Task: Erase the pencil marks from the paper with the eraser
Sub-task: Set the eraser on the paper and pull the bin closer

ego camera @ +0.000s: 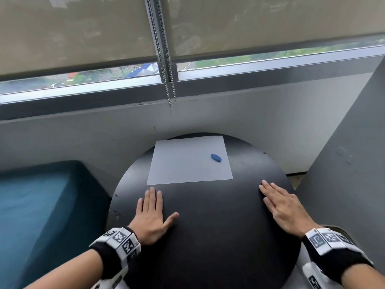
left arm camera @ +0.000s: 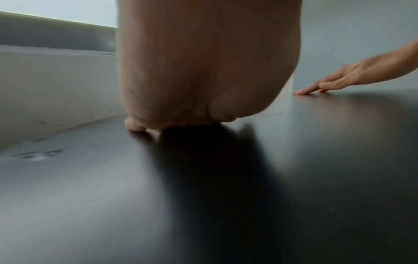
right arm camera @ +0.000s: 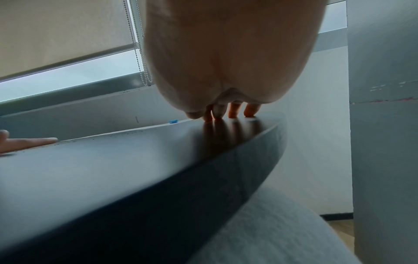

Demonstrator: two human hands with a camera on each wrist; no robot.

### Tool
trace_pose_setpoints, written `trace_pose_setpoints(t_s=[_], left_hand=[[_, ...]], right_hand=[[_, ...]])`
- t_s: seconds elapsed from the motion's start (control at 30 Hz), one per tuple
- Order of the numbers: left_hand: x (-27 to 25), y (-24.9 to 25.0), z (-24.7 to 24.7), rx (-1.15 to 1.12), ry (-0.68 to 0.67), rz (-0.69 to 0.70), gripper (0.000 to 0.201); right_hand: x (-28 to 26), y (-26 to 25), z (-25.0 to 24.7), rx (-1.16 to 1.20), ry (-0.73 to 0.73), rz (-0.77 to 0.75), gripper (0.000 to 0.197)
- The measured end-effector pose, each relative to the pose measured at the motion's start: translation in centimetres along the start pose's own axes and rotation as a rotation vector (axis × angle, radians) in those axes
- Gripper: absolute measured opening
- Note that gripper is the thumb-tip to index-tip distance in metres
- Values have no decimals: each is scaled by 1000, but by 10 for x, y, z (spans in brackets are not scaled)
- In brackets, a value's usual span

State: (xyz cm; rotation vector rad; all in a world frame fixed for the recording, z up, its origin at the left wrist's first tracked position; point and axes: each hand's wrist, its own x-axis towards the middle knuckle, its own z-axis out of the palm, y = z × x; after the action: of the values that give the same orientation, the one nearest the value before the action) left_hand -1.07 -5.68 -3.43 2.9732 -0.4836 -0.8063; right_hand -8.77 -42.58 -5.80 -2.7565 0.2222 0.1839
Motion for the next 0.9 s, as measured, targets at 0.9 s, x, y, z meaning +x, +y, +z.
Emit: trace_pose_setpoints(t_s=[0.9], left_hand=[[53,80,-12,278,17,512,127]], right_hand=[[4,0,-6,104,-80,50,51]])
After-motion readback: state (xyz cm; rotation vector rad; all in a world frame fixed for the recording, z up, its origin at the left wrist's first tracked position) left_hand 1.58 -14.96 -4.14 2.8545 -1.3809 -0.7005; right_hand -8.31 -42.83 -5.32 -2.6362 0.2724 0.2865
